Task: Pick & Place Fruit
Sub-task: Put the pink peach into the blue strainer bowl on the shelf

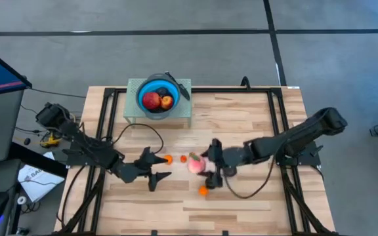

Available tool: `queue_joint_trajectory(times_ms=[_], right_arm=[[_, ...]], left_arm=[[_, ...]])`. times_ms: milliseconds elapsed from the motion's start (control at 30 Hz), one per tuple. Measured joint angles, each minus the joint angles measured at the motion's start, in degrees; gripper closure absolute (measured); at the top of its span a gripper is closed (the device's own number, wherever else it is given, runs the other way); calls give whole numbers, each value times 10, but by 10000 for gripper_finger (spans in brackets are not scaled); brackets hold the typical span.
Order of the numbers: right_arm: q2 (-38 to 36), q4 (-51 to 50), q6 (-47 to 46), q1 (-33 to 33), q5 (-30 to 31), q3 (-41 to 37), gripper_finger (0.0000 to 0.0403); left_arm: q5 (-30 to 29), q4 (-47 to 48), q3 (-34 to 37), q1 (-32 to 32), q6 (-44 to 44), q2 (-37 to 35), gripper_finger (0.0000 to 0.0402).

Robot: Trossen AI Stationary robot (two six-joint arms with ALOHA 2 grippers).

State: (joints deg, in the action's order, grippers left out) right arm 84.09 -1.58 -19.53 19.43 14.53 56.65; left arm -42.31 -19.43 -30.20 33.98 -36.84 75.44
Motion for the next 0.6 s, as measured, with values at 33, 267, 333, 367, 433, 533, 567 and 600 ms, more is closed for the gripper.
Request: queue_joint_trajectory(times_ms=[33,267,333,367,433,533,567,600], right_arm=[[-7,-5,2,-9,0,14,77],[16,-103,104,-119,-2,188,76],[39,-159,133,-160,-7,238,76],[59,-153,149,-181,-12,272,76],[90,-180,181,-221,-17,318,76],[149,-197,209,-273,-32,385,76],[168,-204,211,-287,-41,406,76],[184,-216,212,-299,-53,427,76]], left_arm=[[-19,0,0,5,-1,8,117],[-88,-6,0,17,-68,80,117],[-90,-28,1,17,-85,104,117],[-91,-36,0,17,-86,115,117],[-99,-63,2,18,-86,132,117],[-102,-84,2,16,-85,146,117],[-102,-96,1,16,-86,150,117],[-99,-99,-1,15,-86,154,117]])
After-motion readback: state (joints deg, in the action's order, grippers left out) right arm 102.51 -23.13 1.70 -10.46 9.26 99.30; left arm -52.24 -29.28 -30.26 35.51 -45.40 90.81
